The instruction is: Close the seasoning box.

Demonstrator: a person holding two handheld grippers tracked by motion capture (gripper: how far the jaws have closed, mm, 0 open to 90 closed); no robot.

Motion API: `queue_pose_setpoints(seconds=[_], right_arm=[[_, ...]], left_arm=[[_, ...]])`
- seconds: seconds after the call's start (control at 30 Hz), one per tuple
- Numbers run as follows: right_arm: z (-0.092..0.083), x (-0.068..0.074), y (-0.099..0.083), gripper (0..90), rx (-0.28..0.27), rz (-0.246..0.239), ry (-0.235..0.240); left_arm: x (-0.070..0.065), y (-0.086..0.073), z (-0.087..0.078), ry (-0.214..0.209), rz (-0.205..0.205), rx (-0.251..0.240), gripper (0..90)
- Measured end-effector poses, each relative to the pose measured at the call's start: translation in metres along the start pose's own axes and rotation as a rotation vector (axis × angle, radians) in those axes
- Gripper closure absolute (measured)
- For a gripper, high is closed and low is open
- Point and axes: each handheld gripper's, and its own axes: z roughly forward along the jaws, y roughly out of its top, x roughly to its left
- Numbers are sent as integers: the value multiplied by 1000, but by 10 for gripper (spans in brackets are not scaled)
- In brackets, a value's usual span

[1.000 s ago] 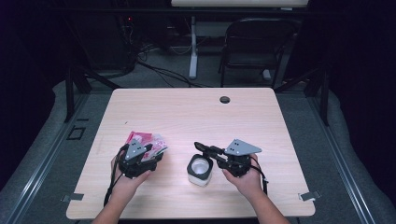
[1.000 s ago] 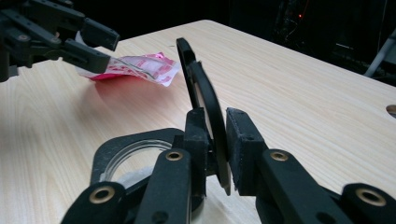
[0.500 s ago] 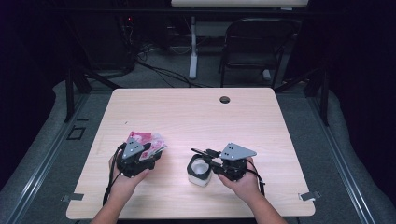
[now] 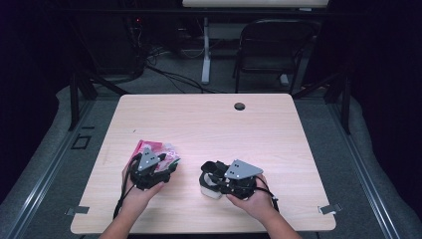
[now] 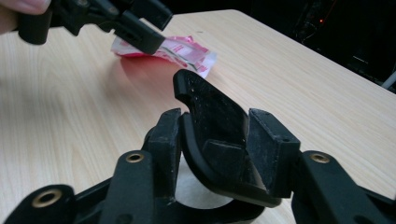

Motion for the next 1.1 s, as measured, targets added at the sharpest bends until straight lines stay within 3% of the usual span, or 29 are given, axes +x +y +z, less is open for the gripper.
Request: queue_pose_setpoints(seconds=[0.33,0.87,0.9,0.93,1.1], right_arm=[[3,15,-4,503,34,-78,-29],[6,21,-6,490,44,-87,-18],[6,18,-6,490,42,-83,53],[5,21,-6,490,42,-86,-17],[4,20,-5,481,33,-71,-9]], left_arm=[[-7,3,9,-38,12,3,451],[-4,3,10,-26,11,3,451],[-4,3,10,-24,11,3,451],[-4,3,10,-25,9,3,451],[-4,3,10,-24,9,4,451]])
